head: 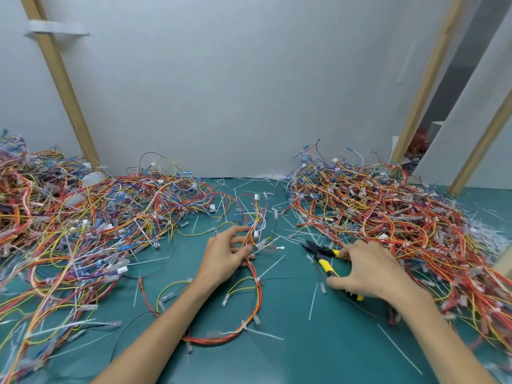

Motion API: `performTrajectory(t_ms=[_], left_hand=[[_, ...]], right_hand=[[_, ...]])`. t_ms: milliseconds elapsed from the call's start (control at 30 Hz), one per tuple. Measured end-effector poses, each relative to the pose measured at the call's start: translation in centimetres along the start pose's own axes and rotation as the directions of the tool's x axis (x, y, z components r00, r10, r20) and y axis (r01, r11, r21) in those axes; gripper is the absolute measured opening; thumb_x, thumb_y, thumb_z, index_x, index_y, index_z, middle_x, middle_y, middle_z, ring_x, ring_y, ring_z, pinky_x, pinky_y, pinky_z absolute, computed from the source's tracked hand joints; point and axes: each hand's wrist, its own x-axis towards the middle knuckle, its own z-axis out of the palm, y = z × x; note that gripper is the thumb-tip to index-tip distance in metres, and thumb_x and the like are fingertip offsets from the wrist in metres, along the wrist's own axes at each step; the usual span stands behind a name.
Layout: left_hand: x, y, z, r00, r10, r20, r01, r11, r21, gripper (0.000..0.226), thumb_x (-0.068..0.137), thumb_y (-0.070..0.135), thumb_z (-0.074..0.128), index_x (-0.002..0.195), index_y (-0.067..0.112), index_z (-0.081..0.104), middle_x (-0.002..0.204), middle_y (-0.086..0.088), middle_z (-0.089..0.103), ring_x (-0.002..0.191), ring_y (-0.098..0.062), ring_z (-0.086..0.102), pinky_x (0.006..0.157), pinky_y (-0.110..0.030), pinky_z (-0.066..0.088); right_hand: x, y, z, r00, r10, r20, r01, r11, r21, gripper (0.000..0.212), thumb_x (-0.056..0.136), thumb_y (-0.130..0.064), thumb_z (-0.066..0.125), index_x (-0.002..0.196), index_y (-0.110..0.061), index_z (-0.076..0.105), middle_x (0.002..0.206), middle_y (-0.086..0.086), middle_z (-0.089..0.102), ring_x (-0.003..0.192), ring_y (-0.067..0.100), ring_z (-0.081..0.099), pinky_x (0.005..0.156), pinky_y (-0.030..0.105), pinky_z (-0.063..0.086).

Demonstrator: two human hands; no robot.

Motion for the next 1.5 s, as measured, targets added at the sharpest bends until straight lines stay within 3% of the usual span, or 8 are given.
performTrajectory(t_ms=[367, 500, 733, 900, 1000, 1133, 1300, 1500], left_hand=[[0.0, -0.1, -0.1, 1.000, 0.008, 0.005, -0.008, 0.999, 0.043, 0.038, 0.089, 0.000, 0.064, 0.126, 0.010, 0.057, 0.102, 0.000, 0.073, 0.072, -0.013, 0.074, 0.056, -0.022, 0.056], [0.0, -0.3, -0.1, 1.000, 0.007, 0.001, -0.008, 0.999, 0.048, 0.039, 0.089, 0.000, 0.064, 0.126, 0.011, 0.057, 0.102, 0.000, 0.073, 0.072, -0.012, 0.074, 0.056, -0.021, 0.055], [0.0, -0.2, 0.0, 0.998, 0.056, -0.023, -0.054, 0.995, 0.085, 0.037, 0.088, -0.001, 0.063, 0.123, 0.012, 0.059, 0.099, 0.003, 0.073, 0.071, -0.011, 0.073, 0.060, -0.015, 0.052], [-0.3, 0.0, -0.2, 0.986, 0.153, -0.068, -0.126, 0.946, 0.299, 0.039, 0.091, 0.005, 0.060, 0.128, 0.018, 0.057, 0.099, -0.001, 0.074, 0.078, -0.012, 0.072, 0.077, -0.023, 0.055], [-0.5, 0.1, -0.5, 0.952, 0.305, -0.038, -0.212, 0.740, 0.639, 0.048, 0.093, 0.007, 0.050, 0.137, 0.027, 0.050, 0.109, 0.000, 0.070, 0.098, -0.028, 0.063, 0.080, -0.039, 0.050], [-0.6, 0.2, -0.8, 0.942, 0.335, -0.004, -0.226, 0.645, 0.730, 0.062, 0.083, -0.005, 0.044, 0.135, 0.029, 0.046, 0.119, 0.004, 0.058, 0.099, -0.027, 0.053, 0.082, -0.038, 0.046], [-0.2, -0.4, -0.8, 0.968, 0.249, 0.001, -0.208, 0.807, 0.553, 0.053, 0.082, -0.007, 0.048, 0.127, 0.022, 0.052, 0.118, 0.003, 0.063, 0.105, -0.019, 0.059, 0.086, -0.022, 0.042], [0.6, -0.5, -1.4, 0.998, 0.046, -0.042, -0.036, 0.975, 0.219, 0.044, 0.088, -0.010, 0.043, 0.117, 0.018, 0.061, 0.095, 0.000, 0.071, 0.077, -0.008, 0.064, 0.078, -0.020, 0.049]], right_hand=[[2.3, -0.5, -0.3, 0.995, -0.078, 0.061, 0.084, 0.991, -0.102, 0.110, 0.045, -0.083, 0.041, 0.136, -0.024, 0.048, 0.120, 0.001, 0.044, 0.113, 0.022, 0.036, 0.102, 0.039, 0.032], [3.0, -0.5, -0.8, 0.972, -0.229, -0.050, 0.222, 0.968, -0.114, 0.092, 0.040, -0.079, 0.041, 0.110, -0.024, 0.064, 0.087, -0.013, 0.035, 0.091, 0.015, 0.034, 0.081, 0.031, 0.030], [2.2, -0.9, -0.7, 0.889, -0.273, -0.367, 0.337, 0.934, 0.121, 0.071, 0.054, -0.071, 0.054, 0.112, -0.030, 0.062, 0.091, -0.015, 0.042, 0.089, 0.010, 0.044, 0.078, 0.028, 0.033], [2.6, -2.2, -2.7, 0.760, -0.089, -0.644, 0.526, 0.665, 0.530, 0.048, 0.067, -0.031, 0.085, 0.110, -0.021, 0.068, 0.098, -0.009, 0.053, 0.090, -0.002, 0.060, 0.083, 0.016, 0.048], [3.8, -4.0, -3.1, 0.717, 0.034, -0.697, 0.574, 0.539, 0.616, 0.041, 0.077, -0.016, 0.081, 0.114, -0.011, 0.066, 0.103, -0.004, 0.052, 0.091, 0.006, 0.065, 0.081, 0.025, 0.054], [5.2, -7.4, -1.6, 0.775, 0.166, -0.610, 0.526, 0.365, 0.768, 0.023, 0.095, -0.014, 0.061, 0.117, -0.007, 0.059, 0.106, 0.001, 0.046, 0.093, 0.019, 0.064, 0.073, 0.028, 0.057], [5.3, -10.4, 1.9, 0.936, 0.104, -0.337, 0.333, 0.051, 0.942, 0.008, 0.103, -0.022, 0.046, 0.102, -0.016, 0.050, 0.092, 0.006, 0.059, 0.074, 0.016, 0.066, 0.059, 0.027, 0.054], [5.9, -9.8, 3.5, 0.963, 0.034, -0.267, 0.269, -0.039, 0.962, 0.012, 0.100, -0.026, 0.053, 0.089, -0.022, 0.049, 0.067, -0.001, 0.048, 0.050, 0.011, 0.041, 0.046, 0.021, 0.036]])
